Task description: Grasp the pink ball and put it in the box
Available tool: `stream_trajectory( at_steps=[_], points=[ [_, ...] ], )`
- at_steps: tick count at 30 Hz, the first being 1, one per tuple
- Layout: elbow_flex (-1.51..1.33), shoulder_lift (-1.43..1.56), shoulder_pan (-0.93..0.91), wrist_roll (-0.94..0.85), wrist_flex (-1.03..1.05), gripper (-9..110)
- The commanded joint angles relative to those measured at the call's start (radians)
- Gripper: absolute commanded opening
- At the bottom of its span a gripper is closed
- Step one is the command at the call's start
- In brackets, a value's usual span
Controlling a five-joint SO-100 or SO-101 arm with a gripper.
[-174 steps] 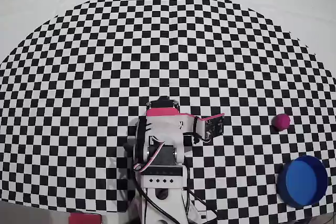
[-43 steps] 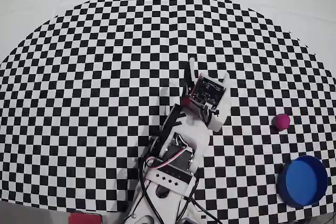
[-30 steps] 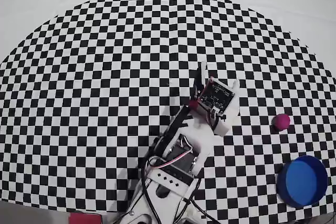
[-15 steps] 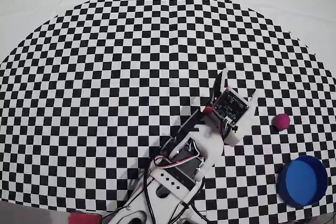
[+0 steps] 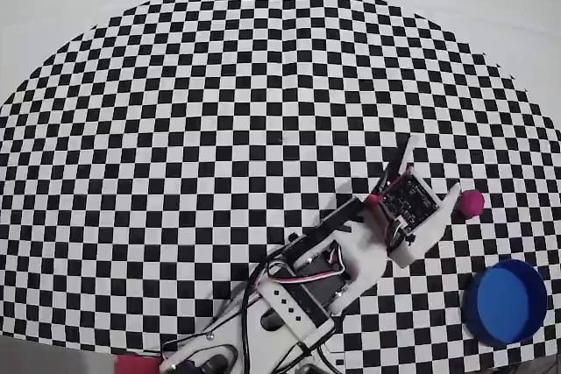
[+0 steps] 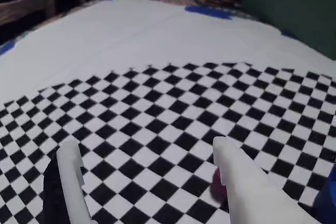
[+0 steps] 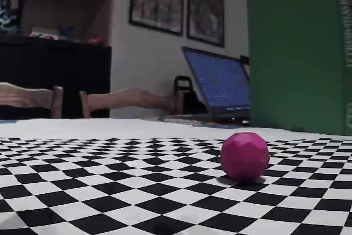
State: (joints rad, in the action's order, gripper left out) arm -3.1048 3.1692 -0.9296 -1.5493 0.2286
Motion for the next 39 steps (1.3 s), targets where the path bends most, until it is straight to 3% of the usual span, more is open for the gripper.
stream_trajectory(
  at_steps=[1, 39],
  points=[
    [-0.008, -0.009, -0.034, -0.011, -0.017, 29],
    [-0.008, -0.061, -0.204, -0.011, -0.026, 29]
  ],
)
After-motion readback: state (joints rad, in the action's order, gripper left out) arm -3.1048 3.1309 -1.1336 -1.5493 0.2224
